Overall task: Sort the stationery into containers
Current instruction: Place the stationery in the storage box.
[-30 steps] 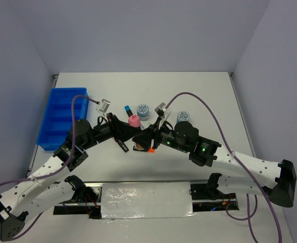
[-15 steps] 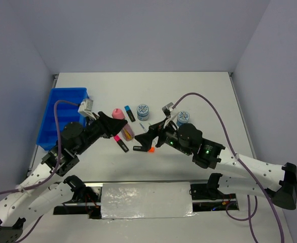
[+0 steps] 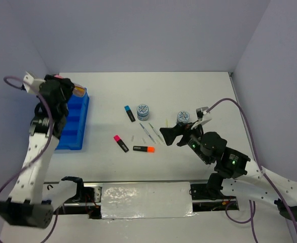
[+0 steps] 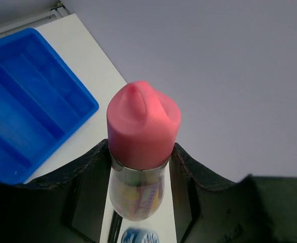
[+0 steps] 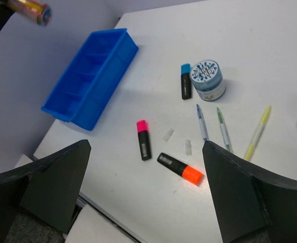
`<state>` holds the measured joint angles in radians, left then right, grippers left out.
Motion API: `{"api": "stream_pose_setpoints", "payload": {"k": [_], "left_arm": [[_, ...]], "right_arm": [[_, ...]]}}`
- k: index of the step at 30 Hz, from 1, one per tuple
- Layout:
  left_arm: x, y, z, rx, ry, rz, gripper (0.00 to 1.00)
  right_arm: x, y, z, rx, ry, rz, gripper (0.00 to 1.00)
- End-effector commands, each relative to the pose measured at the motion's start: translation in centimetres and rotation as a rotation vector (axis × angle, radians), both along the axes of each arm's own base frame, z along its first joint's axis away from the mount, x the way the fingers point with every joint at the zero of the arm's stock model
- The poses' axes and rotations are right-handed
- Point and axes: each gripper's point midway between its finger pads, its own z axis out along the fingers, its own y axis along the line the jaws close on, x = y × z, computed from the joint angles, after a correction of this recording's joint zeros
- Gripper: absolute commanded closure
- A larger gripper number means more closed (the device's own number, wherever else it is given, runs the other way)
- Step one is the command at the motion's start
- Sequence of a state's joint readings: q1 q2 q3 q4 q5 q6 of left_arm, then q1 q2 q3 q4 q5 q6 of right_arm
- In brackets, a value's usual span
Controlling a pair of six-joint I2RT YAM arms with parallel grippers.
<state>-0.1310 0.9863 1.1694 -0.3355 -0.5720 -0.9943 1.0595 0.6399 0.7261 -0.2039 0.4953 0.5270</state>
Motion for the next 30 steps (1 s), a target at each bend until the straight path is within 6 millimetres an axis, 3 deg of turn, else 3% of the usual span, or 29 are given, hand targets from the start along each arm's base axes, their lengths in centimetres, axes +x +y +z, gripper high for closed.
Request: {"api": "stream_pose_setpoints", "payload": {"k": [1,3,5,7,10,17,21,24,30], "left_arm": [[7.2,2.3,-2.8,-0.142,0.009,-0.106,1.00],[10.7,4.9,-5.0,-0.243,-0.029,-0.141,1.00],[13.0,6.2,-5.6,-0.290,-0.058,-0.174,1.00],[15.3,7.6,-7.9,-0.311,-0.003,-0.150,1.00],[16.4,8.8,-9.5,-0.334,-0.035,-0.119,1.00],[17.2,10.5,-13.0,-0.362,-0.055,-0.057,1.00],[17.0,10.6,-16.7,-0.405,0.004,-0.032,1.00],[16.4,11.6,-17.1,-0.383,-0.017,0.026,1.00],[16.8,12.5,-18.1,-0.370,-0.026,0.037,0.87]], "right_arm": [[0.1,-1.2,-2.0,-0.055,0.034,-0.043,0.00],[-0.3,-1.1,-1.9,-0.044,0.023,-0.015,0.00],[-0.6,-0.9,-1.9,-0.042,0.014,0.006,0.00],[-0.7,-0.9,-2.1,-0.053,0.010,0.017,0.00],[-0.6,-0.7,-2.4,-0.067,0.006,0.023,0.00],[-1.0,0.7,-2.3,-0.071,0.001,0.090,0.00],[-1.1,1.0,-2.1,-0.071,-0.007,0.106,0.00],[-0.9,1.0,-2.0,-0.079,-0.015,0.103,0.00],[-0.8,1.8,-1.5,-0.089,-0.030,0.127,0.00]]}}
